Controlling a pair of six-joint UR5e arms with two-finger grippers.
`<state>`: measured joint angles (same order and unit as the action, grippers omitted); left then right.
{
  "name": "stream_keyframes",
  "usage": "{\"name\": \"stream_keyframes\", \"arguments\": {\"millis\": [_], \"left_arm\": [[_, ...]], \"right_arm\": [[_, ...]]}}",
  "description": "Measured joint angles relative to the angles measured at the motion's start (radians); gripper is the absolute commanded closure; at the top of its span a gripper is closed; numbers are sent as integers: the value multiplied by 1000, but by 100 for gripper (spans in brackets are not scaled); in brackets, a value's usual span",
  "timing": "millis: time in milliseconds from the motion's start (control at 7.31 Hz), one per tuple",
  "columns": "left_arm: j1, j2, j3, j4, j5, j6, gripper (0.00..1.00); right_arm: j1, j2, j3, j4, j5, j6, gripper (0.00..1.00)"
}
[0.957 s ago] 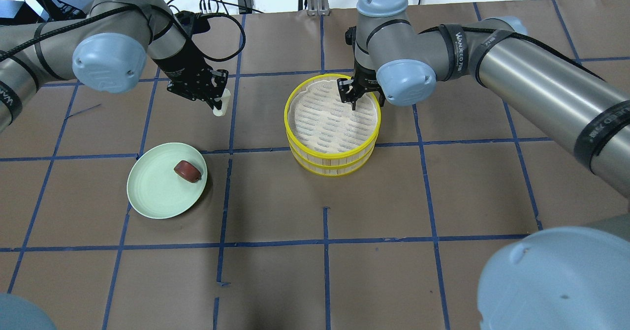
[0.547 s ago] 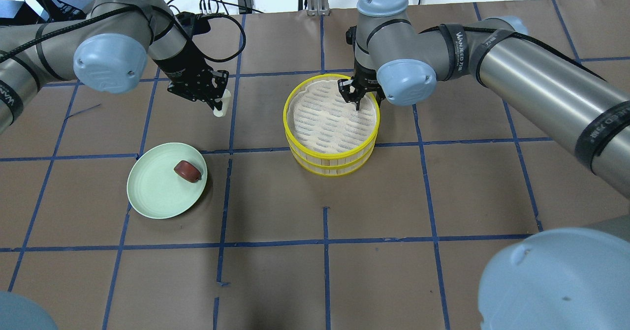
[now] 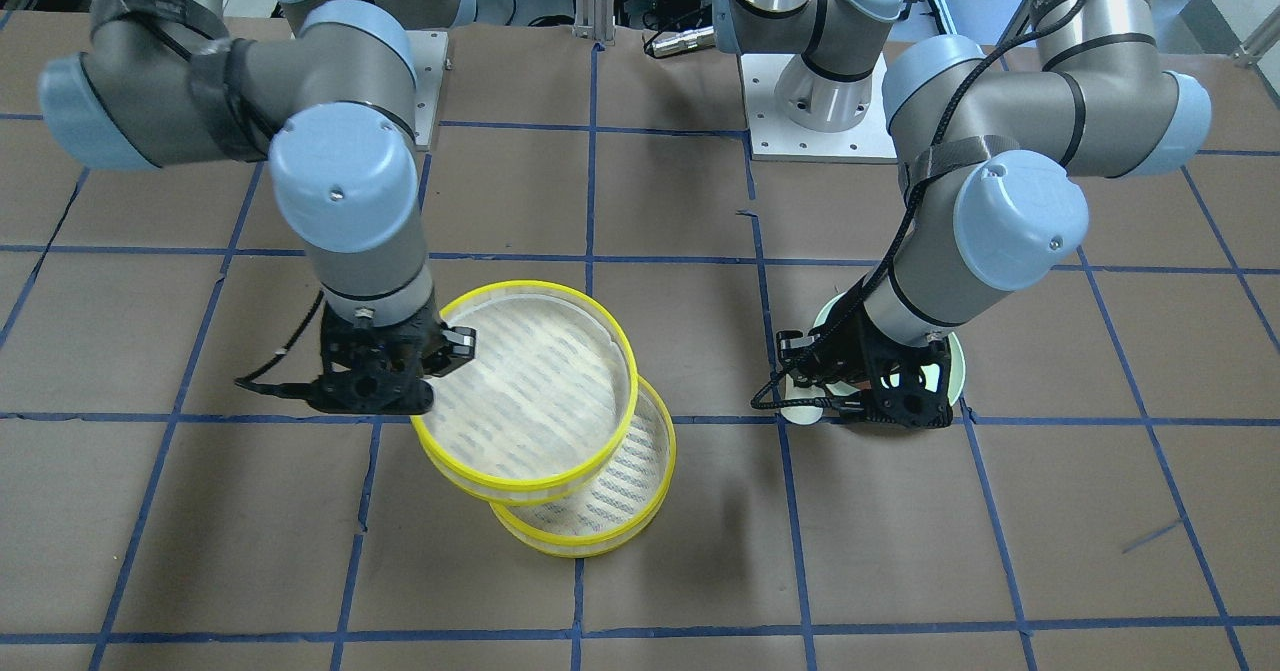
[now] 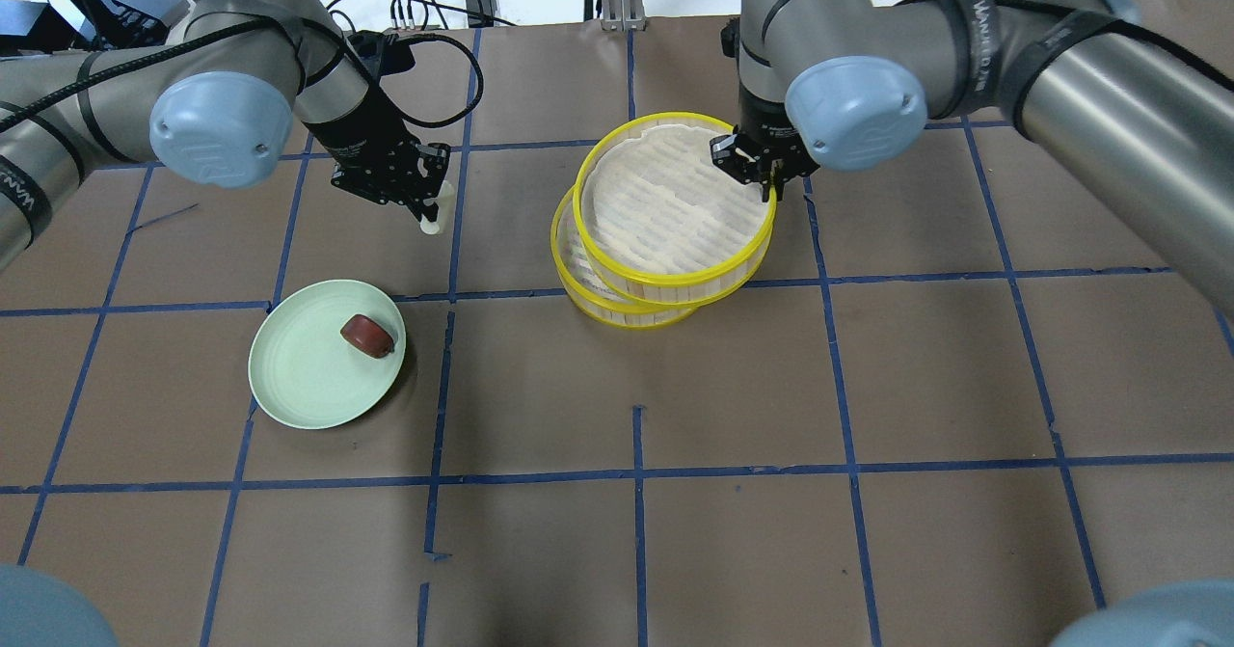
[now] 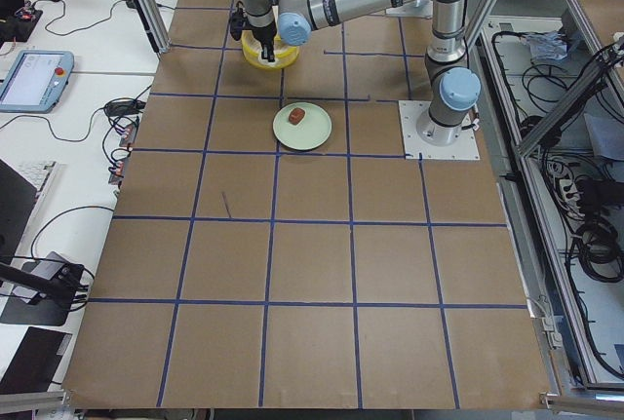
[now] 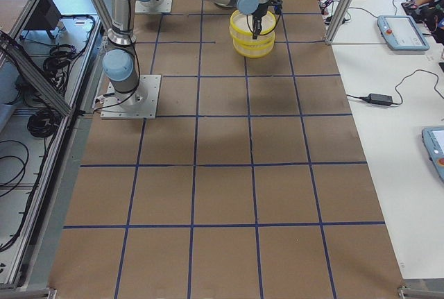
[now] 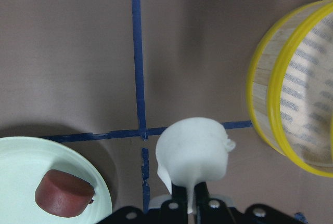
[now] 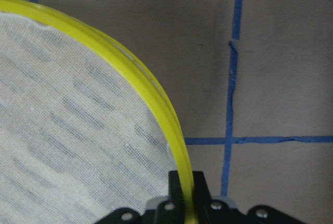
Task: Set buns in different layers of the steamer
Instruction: 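Grasp the top steamer tier rim with the right gripper and lift it off, then set the top tier aside with right gripper while left drops bun in bottom tier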
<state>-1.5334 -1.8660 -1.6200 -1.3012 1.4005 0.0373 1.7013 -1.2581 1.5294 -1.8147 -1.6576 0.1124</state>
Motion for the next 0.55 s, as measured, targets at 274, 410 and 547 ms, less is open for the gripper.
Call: {"name": "stream_keyframes", "arguments": {"millis": [274, 410, 547], "left_arm": [[-53, -15, 10, 82, -90, -138, 86], [-97, -42, 14, 166, -115, -250, 86], [-152, -77, 16, 248, -124, -366, 79]], "right_arm": [[-152, -47, -29, 82, 1, -182, 98], [-214, -48, -40, 85, 0, -275, 98], [-253, -44, -44, 82, -3, -339, 98]]}}
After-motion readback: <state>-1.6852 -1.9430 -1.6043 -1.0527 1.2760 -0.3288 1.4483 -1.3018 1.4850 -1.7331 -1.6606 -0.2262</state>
